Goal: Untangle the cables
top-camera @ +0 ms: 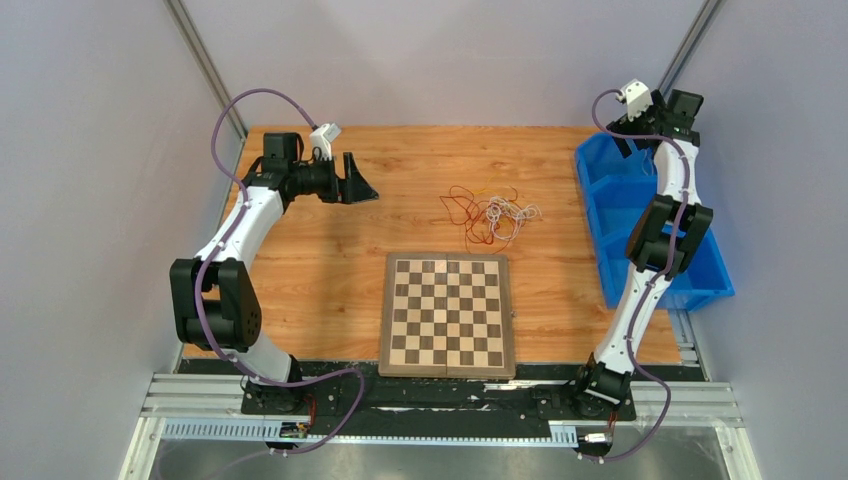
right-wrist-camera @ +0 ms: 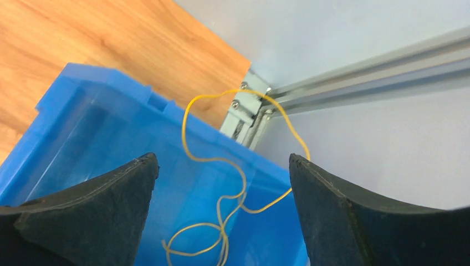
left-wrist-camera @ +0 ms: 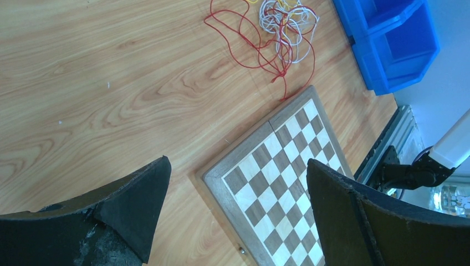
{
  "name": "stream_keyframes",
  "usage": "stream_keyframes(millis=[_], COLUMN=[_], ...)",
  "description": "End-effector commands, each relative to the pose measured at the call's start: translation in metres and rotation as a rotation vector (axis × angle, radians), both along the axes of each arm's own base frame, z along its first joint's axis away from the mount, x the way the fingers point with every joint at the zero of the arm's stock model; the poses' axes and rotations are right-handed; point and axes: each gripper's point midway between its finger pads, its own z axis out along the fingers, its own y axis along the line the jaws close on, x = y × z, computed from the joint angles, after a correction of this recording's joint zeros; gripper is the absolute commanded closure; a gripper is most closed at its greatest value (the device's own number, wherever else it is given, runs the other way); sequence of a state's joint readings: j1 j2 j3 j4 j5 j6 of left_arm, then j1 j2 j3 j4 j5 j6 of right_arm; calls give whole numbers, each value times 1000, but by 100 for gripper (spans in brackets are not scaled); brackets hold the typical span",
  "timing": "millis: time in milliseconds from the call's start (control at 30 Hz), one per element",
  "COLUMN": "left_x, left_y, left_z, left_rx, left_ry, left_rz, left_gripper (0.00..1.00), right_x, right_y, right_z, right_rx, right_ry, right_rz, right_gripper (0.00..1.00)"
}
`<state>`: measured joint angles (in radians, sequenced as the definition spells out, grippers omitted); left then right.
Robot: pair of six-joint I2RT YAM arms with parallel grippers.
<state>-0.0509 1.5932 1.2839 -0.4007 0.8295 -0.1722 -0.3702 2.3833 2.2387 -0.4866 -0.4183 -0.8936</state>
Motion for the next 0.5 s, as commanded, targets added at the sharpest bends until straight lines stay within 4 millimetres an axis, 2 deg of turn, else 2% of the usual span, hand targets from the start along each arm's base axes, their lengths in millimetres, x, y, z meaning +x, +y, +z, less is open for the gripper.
stream_keyframes(millis=[0, 167, 267, 367, 467], left_x=[6, 8, 9, 9, 9], left_y=[0, 1, 1, 2, 3], left_z=[15, 16, 16, 16, 15], left_rx=[-1, 5, 9, 15, 19], left_ry=[-53, -56, -54, -55, -55], left_rz=[-15, -7, -3, -2, 1], left_gripper=[0, 0, 0, 0, 0], right_x=[26, 32, 37, 40, 38], right_y=[-2, -1, -3, -5, -2], right_z=[27, 7, 1, -4, -6], right_rx=[-140, -181, -205, -234, -250], right_ry=[-113, -96, -109, -108, -108], right_rz=[38, 61, 65, 77, 109], right_gripper=[9, 10, 14, 26, 43])
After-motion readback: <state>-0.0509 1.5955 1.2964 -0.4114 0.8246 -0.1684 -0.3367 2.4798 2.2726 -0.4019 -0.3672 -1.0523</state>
